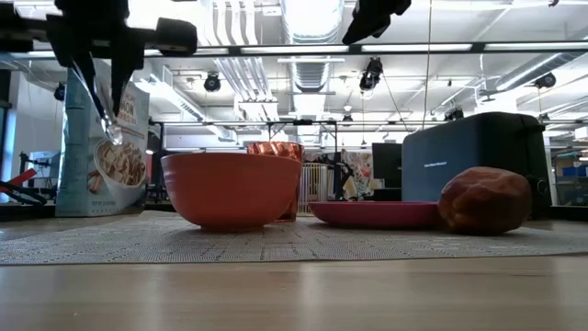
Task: Arrange a breakfast setting
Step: Put the blue spoon on the gray table mat to the left of the orange bowl
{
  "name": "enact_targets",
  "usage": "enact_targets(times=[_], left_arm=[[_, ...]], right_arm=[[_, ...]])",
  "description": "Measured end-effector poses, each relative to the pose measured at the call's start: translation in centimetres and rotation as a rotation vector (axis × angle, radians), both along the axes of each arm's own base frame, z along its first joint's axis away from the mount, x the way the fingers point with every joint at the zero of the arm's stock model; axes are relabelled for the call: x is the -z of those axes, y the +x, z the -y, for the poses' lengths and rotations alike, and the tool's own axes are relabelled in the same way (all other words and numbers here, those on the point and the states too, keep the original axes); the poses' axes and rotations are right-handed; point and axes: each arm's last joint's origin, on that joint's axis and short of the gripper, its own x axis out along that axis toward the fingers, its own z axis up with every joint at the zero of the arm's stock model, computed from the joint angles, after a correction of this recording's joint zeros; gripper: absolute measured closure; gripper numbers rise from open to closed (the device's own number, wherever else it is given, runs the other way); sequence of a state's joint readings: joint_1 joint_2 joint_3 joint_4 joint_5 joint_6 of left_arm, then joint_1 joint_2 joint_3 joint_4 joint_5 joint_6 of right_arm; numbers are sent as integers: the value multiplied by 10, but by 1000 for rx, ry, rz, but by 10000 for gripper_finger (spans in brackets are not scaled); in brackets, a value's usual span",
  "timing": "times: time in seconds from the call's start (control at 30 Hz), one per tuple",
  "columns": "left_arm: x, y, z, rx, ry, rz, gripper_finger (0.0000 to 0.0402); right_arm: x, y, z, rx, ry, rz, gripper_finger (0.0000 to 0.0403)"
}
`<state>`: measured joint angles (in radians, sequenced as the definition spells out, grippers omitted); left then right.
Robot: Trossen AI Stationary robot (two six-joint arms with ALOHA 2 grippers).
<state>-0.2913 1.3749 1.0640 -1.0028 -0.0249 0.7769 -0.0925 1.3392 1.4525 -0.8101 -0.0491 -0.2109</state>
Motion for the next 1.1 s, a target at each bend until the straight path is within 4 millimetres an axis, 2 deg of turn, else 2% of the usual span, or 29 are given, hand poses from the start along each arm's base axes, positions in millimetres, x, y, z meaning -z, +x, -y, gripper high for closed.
enact_targets(times=[0.27, 0.67, 0.8, 0.97, 1.1], left_arm=[[12, 10, 2, 54, 36, -5, 385], [41, 30, 7, 121, 94, -65, 385], [44, 32, 9, 127, 68, -62, 385], [52, 37, 11, 124, 46, 27, 385], [64, 32, 9, 122, 48, 15, 385]], right_arm=[[0, 0, 0, -5, -5, 1, 232], [0, 0, 0, -6, -6, 0, 232], [0, 0, 0, -6, -6, 0, 232], [0, 0, 0, -7, -6, -1, 232], [0, 0, 0, -7, -7, -1, 232]])
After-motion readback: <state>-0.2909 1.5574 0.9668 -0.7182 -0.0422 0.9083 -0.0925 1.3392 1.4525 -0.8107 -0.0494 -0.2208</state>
